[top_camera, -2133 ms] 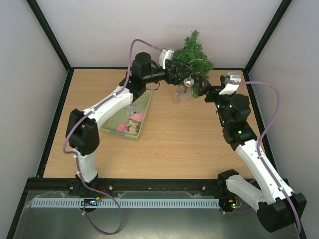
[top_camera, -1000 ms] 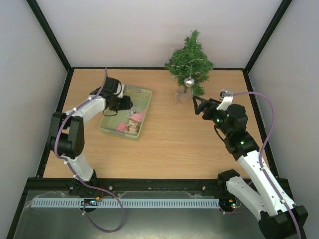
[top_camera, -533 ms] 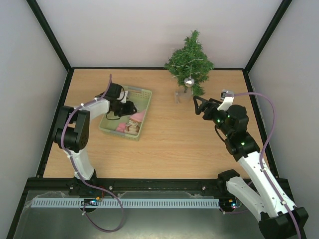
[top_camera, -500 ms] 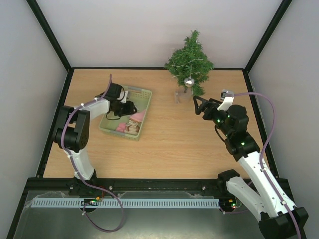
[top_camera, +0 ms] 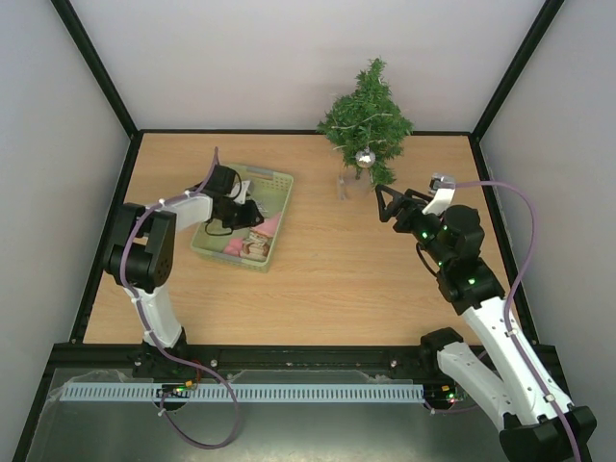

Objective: Decorate the small christmas tree
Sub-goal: Pick up the decoration item from the storage box.

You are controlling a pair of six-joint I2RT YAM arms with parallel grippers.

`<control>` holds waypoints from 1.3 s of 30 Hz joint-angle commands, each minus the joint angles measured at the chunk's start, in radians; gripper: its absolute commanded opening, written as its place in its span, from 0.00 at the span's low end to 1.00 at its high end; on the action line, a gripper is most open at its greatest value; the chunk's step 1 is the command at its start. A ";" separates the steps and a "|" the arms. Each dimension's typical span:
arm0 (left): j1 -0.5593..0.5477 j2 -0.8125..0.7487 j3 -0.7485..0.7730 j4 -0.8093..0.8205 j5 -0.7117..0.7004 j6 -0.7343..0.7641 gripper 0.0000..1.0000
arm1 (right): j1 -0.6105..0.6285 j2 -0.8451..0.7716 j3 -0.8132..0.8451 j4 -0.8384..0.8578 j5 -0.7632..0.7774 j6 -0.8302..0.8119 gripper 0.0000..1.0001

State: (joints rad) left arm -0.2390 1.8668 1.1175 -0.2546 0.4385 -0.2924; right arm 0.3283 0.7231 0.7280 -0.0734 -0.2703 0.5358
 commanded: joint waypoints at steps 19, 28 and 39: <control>-0.031 -0.188 -0.009 -0.066 0.001 0.023 0.02 | -0.002 -0.014 -0.021 0.015 -0.042 0.028 0.91; -0.072 -0.351 0.022 -0.099 -0.068 0.114 0.02 | 0.018 0.041 -0.038 0.019 -0.092 0.093 0.86; -0.146 -0.666 -0.129 0.228 0.141 0.250 0.02 | 0.179 0.137 -0.021 0.176 -0.205 0.107 0.82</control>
State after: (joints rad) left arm -0.3702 1.2758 1.0626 -0.2035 0.4393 -0.1097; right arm 0.4713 0.8413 0.7021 -0.0364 -0.3813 0.6151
